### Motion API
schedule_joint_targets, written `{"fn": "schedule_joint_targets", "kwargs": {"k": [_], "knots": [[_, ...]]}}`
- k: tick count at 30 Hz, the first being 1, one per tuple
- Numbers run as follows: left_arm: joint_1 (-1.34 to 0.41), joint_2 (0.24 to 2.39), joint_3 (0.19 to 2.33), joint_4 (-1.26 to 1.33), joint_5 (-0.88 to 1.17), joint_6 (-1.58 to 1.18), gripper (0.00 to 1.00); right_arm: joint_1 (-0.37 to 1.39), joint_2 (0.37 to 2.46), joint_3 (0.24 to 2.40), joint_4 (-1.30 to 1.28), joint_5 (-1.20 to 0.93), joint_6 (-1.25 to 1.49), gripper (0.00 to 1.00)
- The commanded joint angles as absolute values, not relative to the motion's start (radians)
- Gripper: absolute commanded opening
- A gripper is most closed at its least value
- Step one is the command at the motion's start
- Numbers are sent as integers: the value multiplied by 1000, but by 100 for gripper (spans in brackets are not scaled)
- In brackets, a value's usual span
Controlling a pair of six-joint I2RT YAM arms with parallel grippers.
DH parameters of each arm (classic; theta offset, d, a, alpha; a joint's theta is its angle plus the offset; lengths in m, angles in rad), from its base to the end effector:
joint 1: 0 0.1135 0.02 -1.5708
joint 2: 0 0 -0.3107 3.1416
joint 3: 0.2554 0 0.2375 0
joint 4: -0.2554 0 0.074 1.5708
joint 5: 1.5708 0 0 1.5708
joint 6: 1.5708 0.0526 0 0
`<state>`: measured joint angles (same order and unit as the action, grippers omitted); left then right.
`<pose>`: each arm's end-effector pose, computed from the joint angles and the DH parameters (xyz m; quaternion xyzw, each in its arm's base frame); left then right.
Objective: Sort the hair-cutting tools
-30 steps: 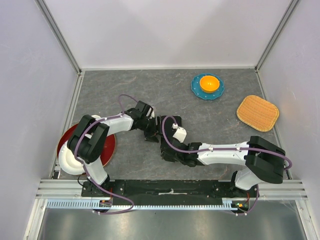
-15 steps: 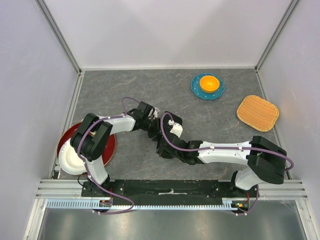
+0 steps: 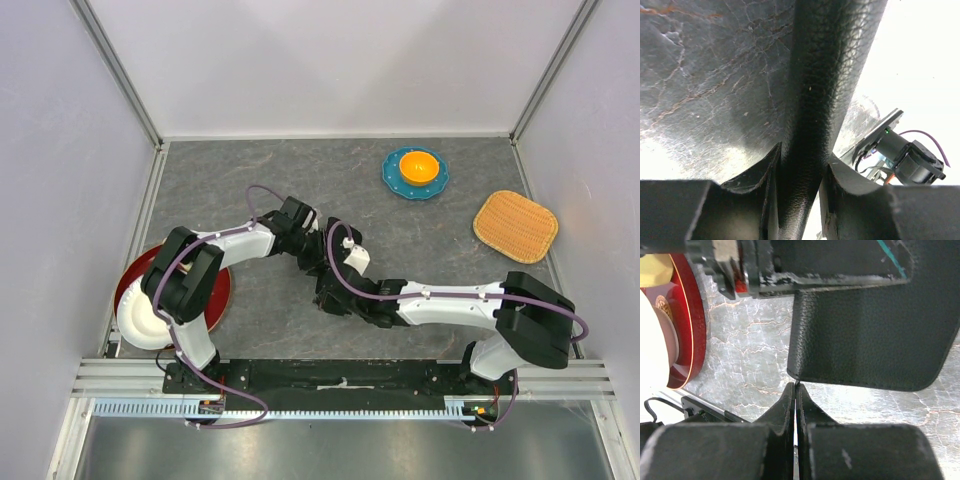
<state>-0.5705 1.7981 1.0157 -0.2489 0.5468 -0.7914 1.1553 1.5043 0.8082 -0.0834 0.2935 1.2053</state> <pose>0.2852 -0.2155 0.1947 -0.0308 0.9303 -0.3637 0.0355 0.1361 0.2707 0.2348 0.0792 0.9111 0.3012 0.2699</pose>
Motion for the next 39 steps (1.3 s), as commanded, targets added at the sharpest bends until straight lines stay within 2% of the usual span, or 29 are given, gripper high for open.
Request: {"fn": "schedule_joint_targets", "kwargs": {"k": [1, 15, 21, 25, 31, 32, 35, 39], "knots": [[-552, 1807, 1078, -294, 313, -781, 28, 1172, 1477, 770, -120, 219, 1288, 0], [-552, 1828, 1120, -351, 275, -747, 49, 1166, 1512, 746, -242, 181, 1319, 0], [-552, 1827, 1114, -356, 276, -733, 49, 1154, 1545, 733, -264, 167, 1336, 0], [-552, 1827, 1106, -357, 285, -724, 42, 1144, 1552, 718, -270, 170, 1344, 0], [-552, 1850, 1104, -322, 396, -696, 24, 1131, 1514, 680, -267, 240, 1302, 0], [-552, 1848, 1103, -310, 414, -695, 16, 1128, 1502, 670, -270, 258, 1295, 0], [-551, 1847, 1103, -304, 436, -690, 2, 1127, 1456, 626, -262, 282, 1264, 0], [-551, 1832, 1120, -316, 462, -677, 2, 1123, 1408, 589, -264, 316, 1230, 0]]}}
